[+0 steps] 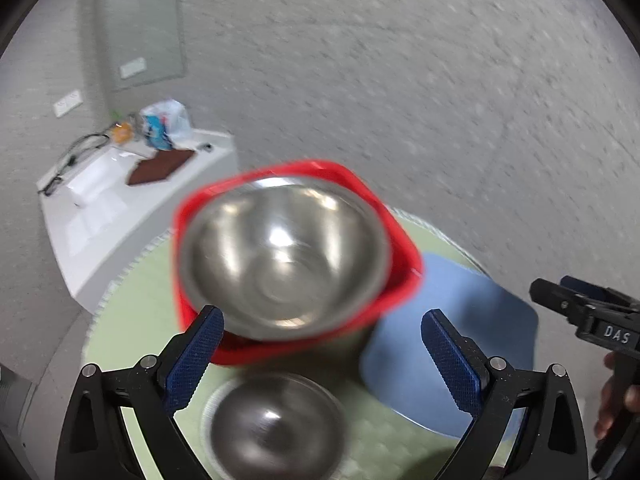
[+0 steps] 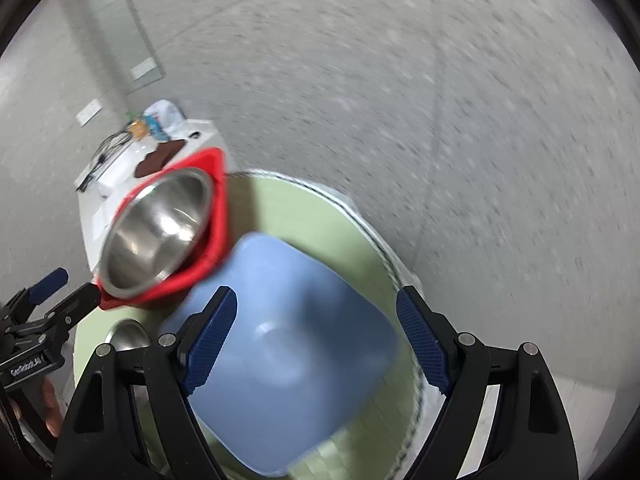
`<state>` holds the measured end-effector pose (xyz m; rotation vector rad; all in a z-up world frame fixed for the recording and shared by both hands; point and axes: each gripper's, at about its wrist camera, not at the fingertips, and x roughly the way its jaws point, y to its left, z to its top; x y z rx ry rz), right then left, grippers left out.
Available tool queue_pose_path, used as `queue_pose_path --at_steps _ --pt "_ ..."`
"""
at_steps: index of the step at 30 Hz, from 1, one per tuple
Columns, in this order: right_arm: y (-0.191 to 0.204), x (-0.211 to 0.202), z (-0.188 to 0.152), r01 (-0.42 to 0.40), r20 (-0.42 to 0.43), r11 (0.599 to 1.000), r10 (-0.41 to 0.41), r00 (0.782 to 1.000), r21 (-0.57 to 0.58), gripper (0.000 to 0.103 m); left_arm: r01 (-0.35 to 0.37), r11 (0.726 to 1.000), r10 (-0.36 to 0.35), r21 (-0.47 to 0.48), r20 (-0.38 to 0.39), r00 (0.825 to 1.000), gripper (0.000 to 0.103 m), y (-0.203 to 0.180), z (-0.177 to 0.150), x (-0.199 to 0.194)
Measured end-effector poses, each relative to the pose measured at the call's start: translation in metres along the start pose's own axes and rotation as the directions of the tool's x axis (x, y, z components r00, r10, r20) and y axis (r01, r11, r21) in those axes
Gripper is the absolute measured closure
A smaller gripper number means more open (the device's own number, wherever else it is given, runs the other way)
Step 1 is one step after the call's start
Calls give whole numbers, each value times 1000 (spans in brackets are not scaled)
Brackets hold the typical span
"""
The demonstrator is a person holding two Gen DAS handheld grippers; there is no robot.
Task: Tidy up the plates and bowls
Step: 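Close both grippers on the edge of the light blue plate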
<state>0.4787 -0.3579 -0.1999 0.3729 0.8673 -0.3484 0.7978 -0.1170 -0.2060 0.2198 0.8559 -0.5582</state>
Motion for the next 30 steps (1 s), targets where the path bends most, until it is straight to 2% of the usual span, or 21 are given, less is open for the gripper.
queue_pose_path --at_steps 5,8,9,10,11,13,14,19,21,22,24,27,30 --pt "-31 18 -29 2 -62 995 4 998 95 19 -1 999 4 36 -87 996 5 -28 -15 23" --pt "-38 33 -40 -38 -102 990 52 993 135 21 -4 999 10 53 -118 993 6 -38 -15 37" --pt "-40 38 -44 -60 -113 988 77 991 143 26 -5 998 12 57 -126 992 6 -40 -15 41" --pt "-42 42 -48 -82 -124 985 101 987 150 39 -3 998 12 64 -140 990 7 -42 -13 47" --pt "-42 47 -50 -96 -139 983 118 983 155 46 -2 997 13 71 -156 988 10 -44 -14 52" --pt "-45 55 -54 -122 -157 978 149 976 168 76 -6 996 20 87 -172 985 15 -43 -11 65" --pt "-47 58 -56 -126 -164 977 155 974 174 81 -5 996 21 91 -182 983 22 -46 -9 72" --pt "-63 67 -64 -176 -162 957 216 963 231 86 25 996 -4 89 -228 974 51 -50 -4 99" --pt "-66 68 -64 -200 -157 947 244 957 252 87 68 995 -49 74 -240 969 73 -50 0 107" --pt "-65 67 -64 -202 -155 947 245 957 249 88 81 994 -61 72 -244 968 78 -50 1 109" --pt "-61 63 -63 -180 -151 957 217 964 226 89 75 994 -54 82 -228 972 79 -51 4 108" --pt "-61 52 -61 -158 -136 963 190 972 217 90 101 993 -86 62 -207 974 81 -48 8 97" --pt "-58 34 -52 -154 -110 971 176 978 184 90 123 991 -113 58 -152 982 80 -44 13 72"
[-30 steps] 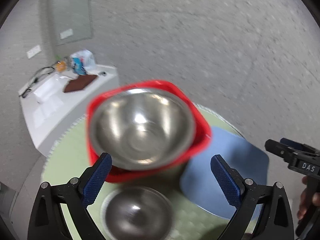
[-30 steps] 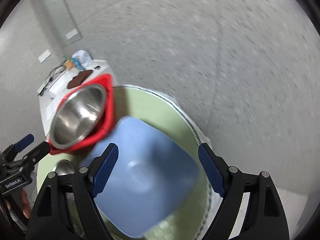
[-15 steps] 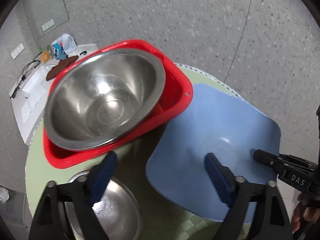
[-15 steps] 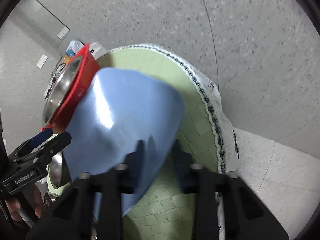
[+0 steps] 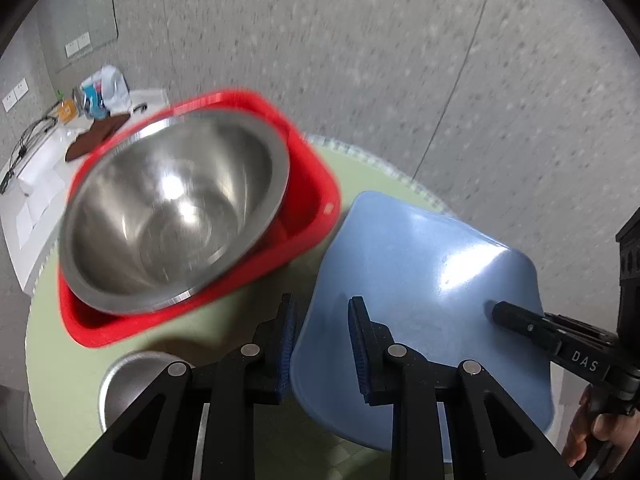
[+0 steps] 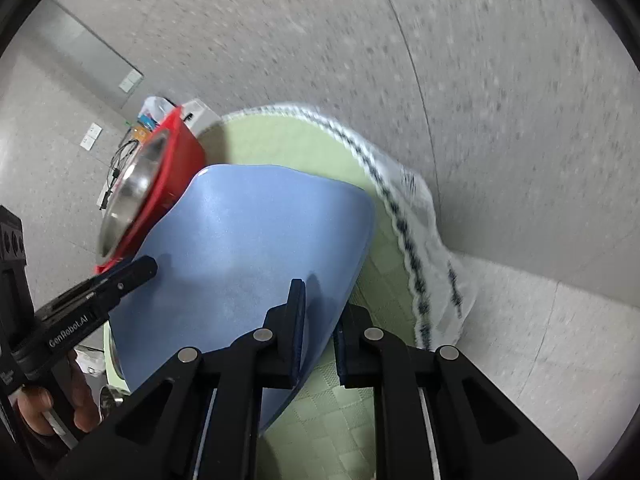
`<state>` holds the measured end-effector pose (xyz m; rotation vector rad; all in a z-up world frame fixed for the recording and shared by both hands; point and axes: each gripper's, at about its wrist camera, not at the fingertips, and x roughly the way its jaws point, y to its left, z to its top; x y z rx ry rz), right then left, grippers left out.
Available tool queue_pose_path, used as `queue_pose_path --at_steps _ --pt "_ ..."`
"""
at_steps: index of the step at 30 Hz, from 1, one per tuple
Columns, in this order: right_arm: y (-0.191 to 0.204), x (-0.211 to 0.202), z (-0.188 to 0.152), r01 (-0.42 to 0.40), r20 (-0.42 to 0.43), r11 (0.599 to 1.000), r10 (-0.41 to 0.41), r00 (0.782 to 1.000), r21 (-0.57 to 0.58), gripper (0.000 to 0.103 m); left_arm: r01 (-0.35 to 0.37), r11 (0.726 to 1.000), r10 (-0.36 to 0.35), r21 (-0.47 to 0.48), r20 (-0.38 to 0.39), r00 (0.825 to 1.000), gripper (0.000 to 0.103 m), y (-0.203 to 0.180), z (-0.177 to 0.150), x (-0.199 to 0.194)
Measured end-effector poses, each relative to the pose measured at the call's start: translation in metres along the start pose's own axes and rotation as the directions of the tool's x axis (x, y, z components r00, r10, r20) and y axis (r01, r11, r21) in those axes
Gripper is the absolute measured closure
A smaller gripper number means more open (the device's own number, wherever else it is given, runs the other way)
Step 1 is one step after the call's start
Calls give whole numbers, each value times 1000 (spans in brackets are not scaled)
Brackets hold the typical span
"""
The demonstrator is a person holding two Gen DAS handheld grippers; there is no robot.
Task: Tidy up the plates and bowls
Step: 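Close both grippers on the edge of the light blue plate, then lay the blue plate over the bowl in the basin and open both grippers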
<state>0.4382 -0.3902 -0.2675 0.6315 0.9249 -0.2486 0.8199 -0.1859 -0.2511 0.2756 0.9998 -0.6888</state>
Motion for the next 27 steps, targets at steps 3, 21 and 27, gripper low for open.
queue_pose_path --at_steps 3,21,27 --pt "15 -22 11 9 47 999 -6 999 -50 90 10 1000 -9 -17 62 998 80 8 6 -25" --pt "187 66 106 -77 -46 931 64 997 -356 90 -134 954 158 -269 71 985 81 171 30 -45" --pt "193 110 100 -74 -120 923 31 992 -377 87 -158 944 173 -290 29 984 80 181 43 -14"
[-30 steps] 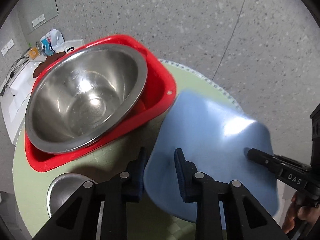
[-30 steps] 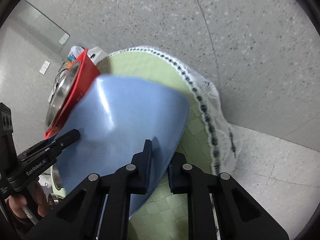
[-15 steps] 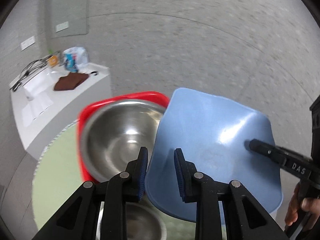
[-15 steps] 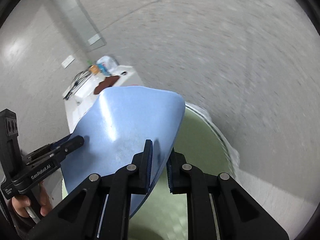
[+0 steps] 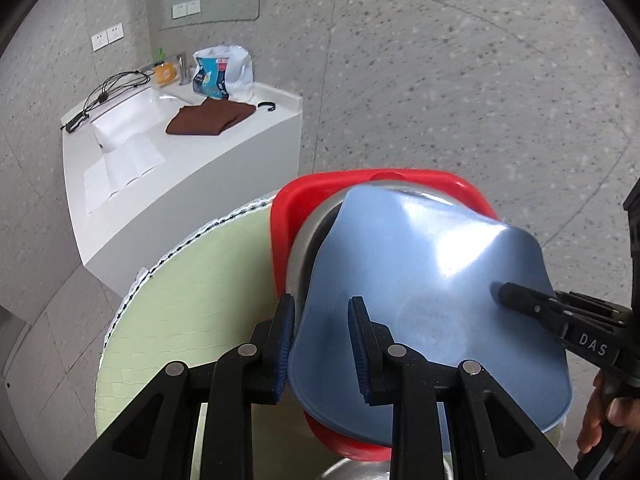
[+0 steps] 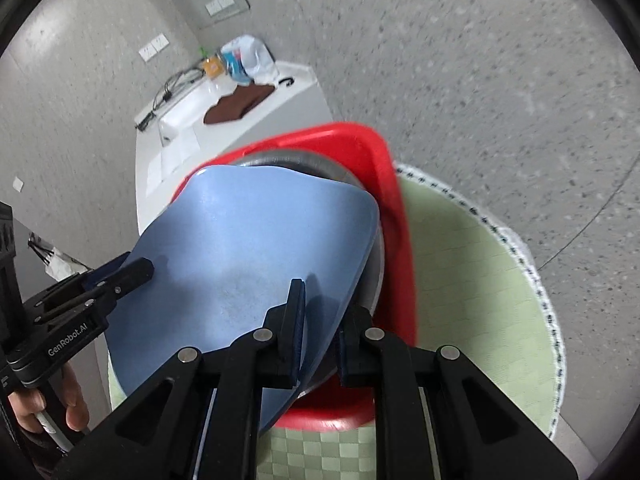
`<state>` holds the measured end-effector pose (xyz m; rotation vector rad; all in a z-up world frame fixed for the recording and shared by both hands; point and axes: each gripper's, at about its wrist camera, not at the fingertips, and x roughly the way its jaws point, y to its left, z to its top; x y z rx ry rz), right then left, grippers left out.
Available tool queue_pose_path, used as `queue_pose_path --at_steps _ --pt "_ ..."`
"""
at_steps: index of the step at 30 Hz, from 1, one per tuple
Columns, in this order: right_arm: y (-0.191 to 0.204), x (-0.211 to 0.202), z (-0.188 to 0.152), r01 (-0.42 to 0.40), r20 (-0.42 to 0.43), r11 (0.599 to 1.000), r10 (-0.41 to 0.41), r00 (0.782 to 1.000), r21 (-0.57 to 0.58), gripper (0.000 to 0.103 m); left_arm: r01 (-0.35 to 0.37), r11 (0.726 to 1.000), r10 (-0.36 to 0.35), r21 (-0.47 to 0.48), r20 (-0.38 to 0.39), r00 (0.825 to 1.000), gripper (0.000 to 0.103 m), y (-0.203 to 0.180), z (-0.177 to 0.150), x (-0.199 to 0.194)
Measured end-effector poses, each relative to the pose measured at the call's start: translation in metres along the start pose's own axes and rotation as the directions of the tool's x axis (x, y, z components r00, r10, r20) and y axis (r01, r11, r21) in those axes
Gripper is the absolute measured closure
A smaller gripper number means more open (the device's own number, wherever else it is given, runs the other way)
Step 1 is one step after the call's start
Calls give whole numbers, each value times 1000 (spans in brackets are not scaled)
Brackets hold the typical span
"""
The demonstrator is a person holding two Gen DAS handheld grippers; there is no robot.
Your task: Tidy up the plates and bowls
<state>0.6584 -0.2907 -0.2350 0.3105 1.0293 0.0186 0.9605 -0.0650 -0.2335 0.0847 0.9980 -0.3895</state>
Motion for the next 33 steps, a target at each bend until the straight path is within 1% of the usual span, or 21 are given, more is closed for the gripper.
queue_pose_path --at_steps 2,3,5,8,10,11,12,13,14,16,18,22,24,29,31,33 --pt "2 9 0 15 -12 1000 -15 1000 -8 87 -10 1000 10 -10 -13 1000 80 -2 3 8" --pt "3 9 -1 21 -11 1000 -21 1000 -13 86 -10 1000 10 -8 -8 1000 78 -2 5 10" --pt "6 11 0 24 -9 1000 -24 1000 -20 84 -10 1000 10 -4 -5 1000 78 0 5 12" --pt "7 10 1 25 -12 1000 -26 1000 -13 77 -5 1000 5 -6 -11 1000 76 1 2 15" --pt "7 6 2 2 -5 1000 -2 1000 -4 65 -7 1000 7 -11 -9 1000 71 2 -3 10" --pt "8 2 2 -2 -1 1000 2 1000 -2 63 -11 1000 11 -12 -6 1000 67 3 -5 8" --pt "9 -1 1 1 6 1000 -1 1000 -3 59 -11 1000 11 -14 -1 1000 63 3 -8 4" --pt "11 -4 0 3 12 1000 -3 1000 -6 54 -9 1000 9 -14 3 1000 61 2 -10 0" --pt "13 -8 -1 5 16 1000 -5 1000 -8 50 -10 1000 10 -12 7 1000 61 2 -12 -4" --pt "15 -14 -5 22 25 1000 -22 999 0 39 -13 1000 13 -7 18 1000 59 2 -19 -13" --pt "14 -20 -9 29 33 999 -30 999 19 38 -16 1000 16 -7 28 999 54 3 -26 -24" --pt "15 -36 -23 27 59 999 -29 998 43 38 -17 1000 16 8 66 998 49 -1 -47 -56" --pt "19 -49 -33 30 80 998 -34 996 49 38 -19 1000 18 10 83 996 43 -3 -60 -75" --pt "29 -82 -69 42 119 997 -49 992 66 38 -15 999 10 42 126 992 38 -17 -104 -124" --pt "32 -96 -88 51 127 996 -61 990 79 37 0 998 -8 57 134 991 35 -25 -125 -143" --pt "34 -112 -110 42 140 995 -54 989 88 36 23 998 -32 66 139 990 35 -36 -146 -161"
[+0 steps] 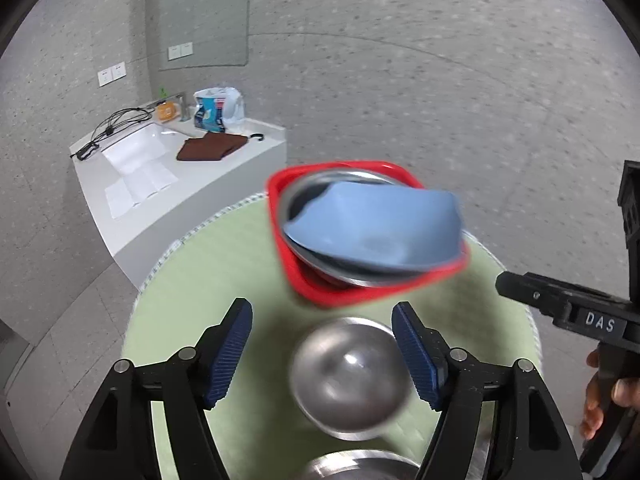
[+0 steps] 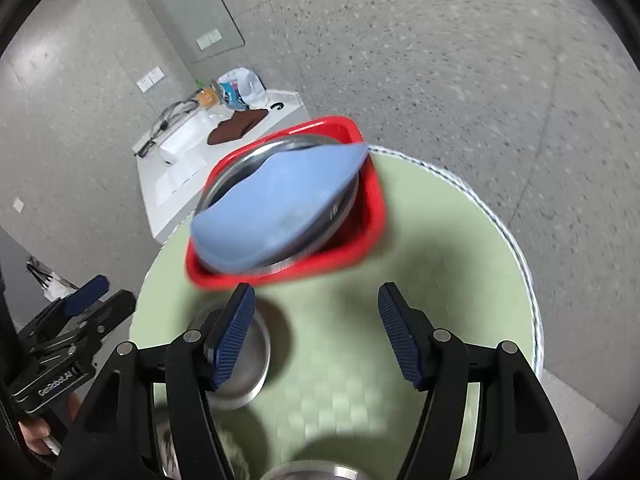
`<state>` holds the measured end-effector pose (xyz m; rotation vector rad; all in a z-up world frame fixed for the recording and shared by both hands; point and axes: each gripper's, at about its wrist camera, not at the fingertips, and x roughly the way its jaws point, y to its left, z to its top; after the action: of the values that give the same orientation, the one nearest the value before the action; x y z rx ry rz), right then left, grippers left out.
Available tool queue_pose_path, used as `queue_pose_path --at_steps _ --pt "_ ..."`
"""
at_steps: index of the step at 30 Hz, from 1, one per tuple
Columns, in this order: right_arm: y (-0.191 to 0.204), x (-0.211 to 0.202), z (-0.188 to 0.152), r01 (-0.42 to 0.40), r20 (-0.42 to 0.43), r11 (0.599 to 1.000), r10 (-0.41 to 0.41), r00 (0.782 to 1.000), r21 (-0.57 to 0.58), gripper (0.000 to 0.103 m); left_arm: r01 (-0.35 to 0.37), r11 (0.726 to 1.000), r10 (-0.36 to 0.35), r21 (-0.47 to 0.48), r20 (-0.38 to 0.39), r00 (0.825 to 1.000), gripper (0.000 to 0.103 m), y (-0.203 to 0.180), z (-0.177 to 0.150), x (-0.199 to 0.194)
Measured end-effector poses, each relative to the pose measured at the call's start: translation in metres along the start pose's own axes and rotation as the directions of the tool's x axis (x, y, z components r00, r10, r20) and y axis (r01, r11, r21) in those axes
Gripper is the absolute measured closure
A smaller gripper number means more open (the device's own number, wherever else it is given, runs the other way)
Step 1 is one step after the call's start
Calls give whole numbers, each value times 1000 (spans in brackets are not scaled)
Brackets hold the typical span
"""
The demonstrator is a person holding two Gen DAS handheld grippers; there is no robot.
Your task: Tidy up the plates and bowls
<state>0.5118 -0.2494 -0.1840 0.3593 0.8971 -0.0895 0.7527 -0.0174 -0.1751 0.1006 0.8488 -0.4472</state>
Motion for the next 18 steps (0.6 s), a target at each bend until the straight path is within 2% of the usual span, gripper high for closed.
queue_pose_path --at_steps 5,10,13,16,18 --pt "-11 -40 -40 -5 6 1000 5 1000 -2 34 21 1000 -21 21 4 1000 27 -31 -40 -46" --pt "-30 -57 -70 -15 -14 999 14 1000 -29 34 11 1000 -11 26 -10 1000 26 -66 -74 -75" --pt "-44 -51 -89 -41 -74 997 36 997 -63 33 -19 1000 19 18 -28 999 26 -89 -96 -80" --pt "-56 -34 -112 -89 -176 993 73 982 -83 33 -45 999 45 -5 -72 996 26 -109 -120 -83" --pt "-60 -25 -122 -118 -210 988 95 973 -100 33 -79 997 78 -3 -85 993 26 -119 -131 -86"
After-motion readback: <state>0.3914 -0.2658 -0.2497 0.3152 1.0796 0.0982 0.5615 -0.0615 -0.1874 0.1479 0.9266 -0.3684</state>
